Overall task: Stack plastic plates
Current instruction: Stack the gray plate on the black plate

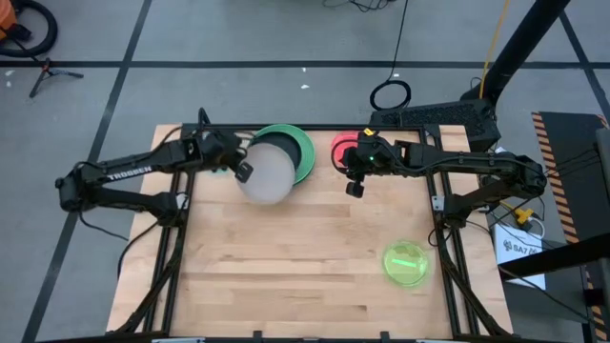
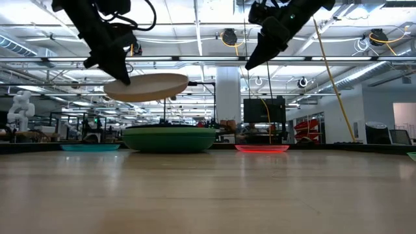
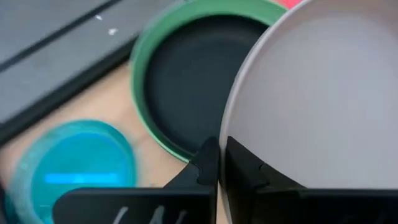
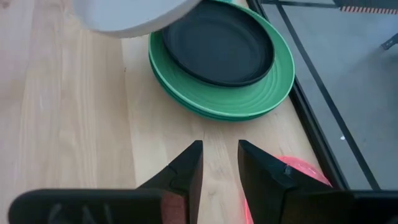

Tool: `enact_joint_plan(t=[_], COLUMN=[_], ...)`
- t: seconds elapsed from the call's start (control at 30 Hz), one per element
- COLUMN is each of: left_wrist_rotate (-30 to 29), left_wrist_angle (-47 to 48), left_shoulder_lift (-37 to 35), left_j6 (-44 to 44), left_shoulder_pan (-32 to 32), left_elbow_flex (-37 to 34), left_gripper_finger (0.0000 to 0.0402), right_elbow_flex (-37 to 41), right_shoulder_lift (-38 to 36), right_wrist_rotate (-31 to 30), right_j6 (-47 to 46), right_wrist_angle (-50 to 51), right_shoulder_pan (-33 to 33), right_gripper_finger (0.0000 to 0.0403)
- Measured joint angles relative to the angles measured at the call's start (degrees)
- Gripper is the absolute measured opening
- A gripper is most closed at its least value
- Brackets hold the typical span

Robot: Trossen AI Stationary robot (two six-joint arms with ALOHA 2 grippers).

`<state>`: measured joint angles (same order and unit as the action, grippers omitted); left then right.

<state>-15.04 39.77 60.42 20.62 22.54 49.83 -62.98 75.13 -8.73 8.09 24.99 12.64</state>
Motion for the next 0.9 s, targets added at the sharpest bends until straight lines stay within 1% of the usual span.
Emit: enact_joint_plan(t=[0.23,0.33,0.47,0.6,0.77,0.9], left_wrist_rotate=[0.01,0.13,1.93,2.02,2.2,4.42], left_wrist_angle=[-0.6,-0.71,-0.63,-0.63,-1.42,-3.79], left_shoulder_lift=[2.58,5.01,8.89,13.08,17.61,19.82], left_j6=[-5.9,-9.2,-12.44,-15.21,-16.89,-17.42], left_shoulder_pan=[7.16,9.87,13.92,17.15,19.54,20.53], left_elbow_flex=[3.99,5.57,7.64,9.52,11.33,11.64], left_gripper_finger=[0.001,0.001,0.001,0.001,0.001,0.001], right_elbow_flex=[0.0,0.0,0.0,0.0,-0.01,0.0], right_shoulder_lift=[0.0,0.0,0.0,0.0,0.0,0.0], right_wrist_rotate=[0.02,0.01,0.01,0.01,0.0,0.0], right_j6=[0.14,0.14,0.14,0.14,0.34,0.34], right_wrist_angle=[-0.21,-0.19,-0.15,-0.1,-0.08,-0.06], right_shoulder_pan=[0.0,0.0,0.0,0.0,0.0,0.02], right_gripper_finger=[0.0093,0.0093,0.0093,0.0093,0.0093,0.0093])
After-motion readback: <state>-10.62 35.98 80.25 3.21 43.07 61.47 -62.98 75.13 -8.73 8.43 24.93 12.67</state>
